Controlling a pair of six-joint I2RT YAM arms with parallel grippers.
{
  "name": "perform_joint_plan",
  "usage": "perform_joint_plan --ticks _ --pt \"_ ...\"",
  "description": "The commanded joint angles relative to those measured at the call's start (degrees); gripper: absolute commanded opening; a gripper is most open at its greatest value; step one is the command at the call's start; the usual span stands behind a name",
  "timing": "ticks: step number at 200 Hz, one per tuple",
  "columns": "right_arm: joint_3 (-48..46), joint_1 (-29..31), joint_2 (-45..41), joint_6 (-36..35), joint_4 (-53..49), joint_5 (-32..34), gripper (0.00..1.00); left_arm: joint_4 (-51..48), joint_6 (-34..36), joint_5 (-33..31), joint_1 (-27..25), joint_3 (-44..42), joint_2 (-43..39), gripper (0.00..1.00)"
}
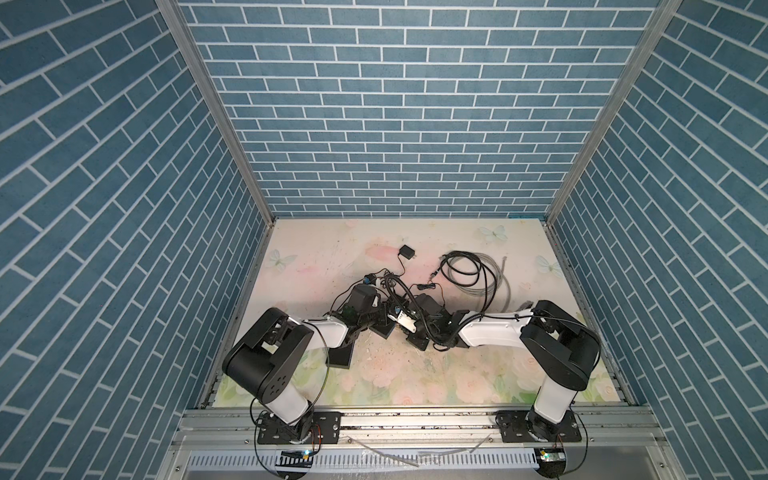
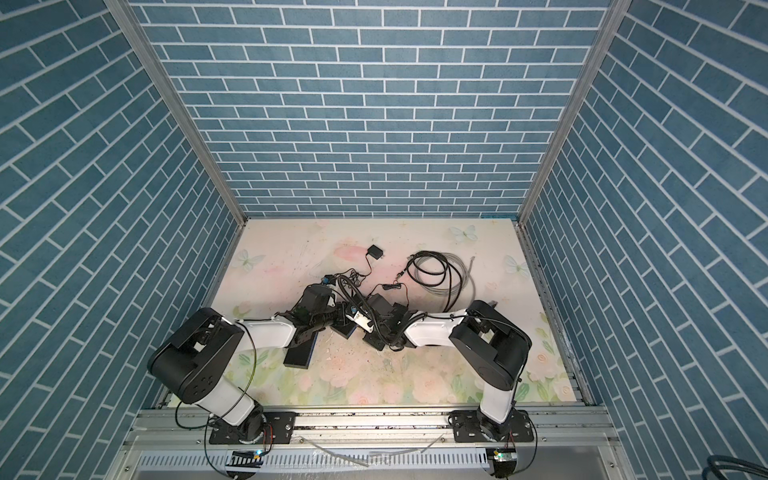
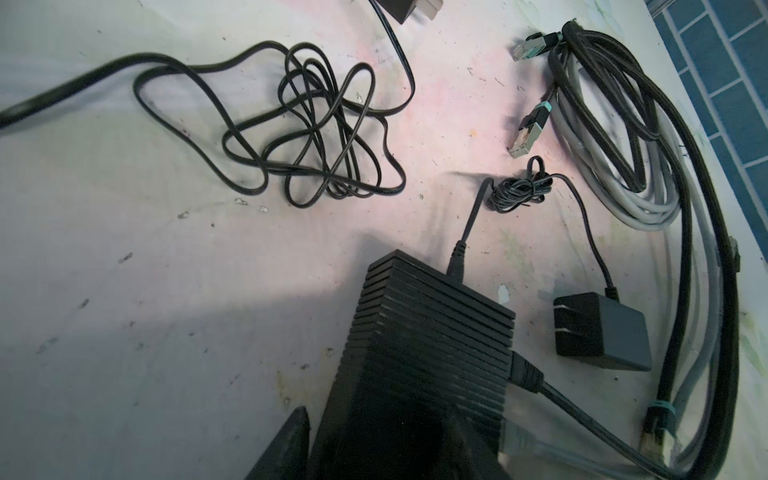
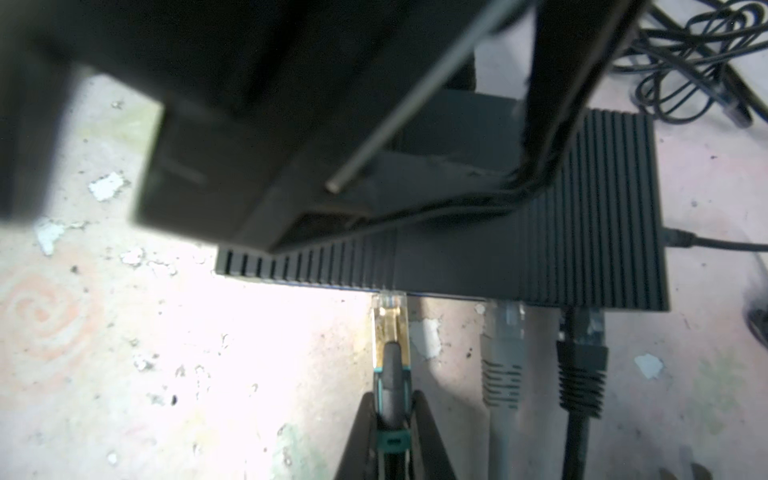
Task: Insert the plug into the switch port
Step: 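Press the gold plug into the blue switch port with right while left steadies switch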
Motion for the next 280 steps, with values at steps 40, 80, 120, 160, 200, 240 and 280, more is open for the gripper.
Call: perform_joint_plan --ticks 40,80,120,160,200,240,280 --pt "3.68 0.62 0.73 3.09 1.31 -0.69 0.0 -3.37 -0.05 1.47 -1.87 1.42 2.01 0.51" --pt "4.31 0.68 1.59 4.56 5.7 -1.13 0.0 -3.37 0.08 2.01 -2.09 1.81 2.61 0.51" --pt "4.04 0.73 3.07 7.34 12.77 -1.23 0.0 -3.0 -0.01 2.36 -2.37 1.53 2.44 0.51" --pt "2.08 0.82 3.63 8.82 20.08 -0.06 0.0 -1.32 -0.1 3.69 -2.53 1.16 2.95 0.51" --pt "2.68 1.24 3.45 7.48 20.19 -0.99 0.0 -0.23 0.16 4.92 -2.83 1.33 3.55 0.51" --pt "-0.04 1.6 3.61 7.68 28.77 -0.15 0.0 0.16 0.24 5.74 -2.93 1.41 4.19 0.5" --pt "-3.14 1.96 4.17 7.95 36.54 3.32 0.0 0.41 0.74 7.1 -2.93 1.47 4.01 0.5"
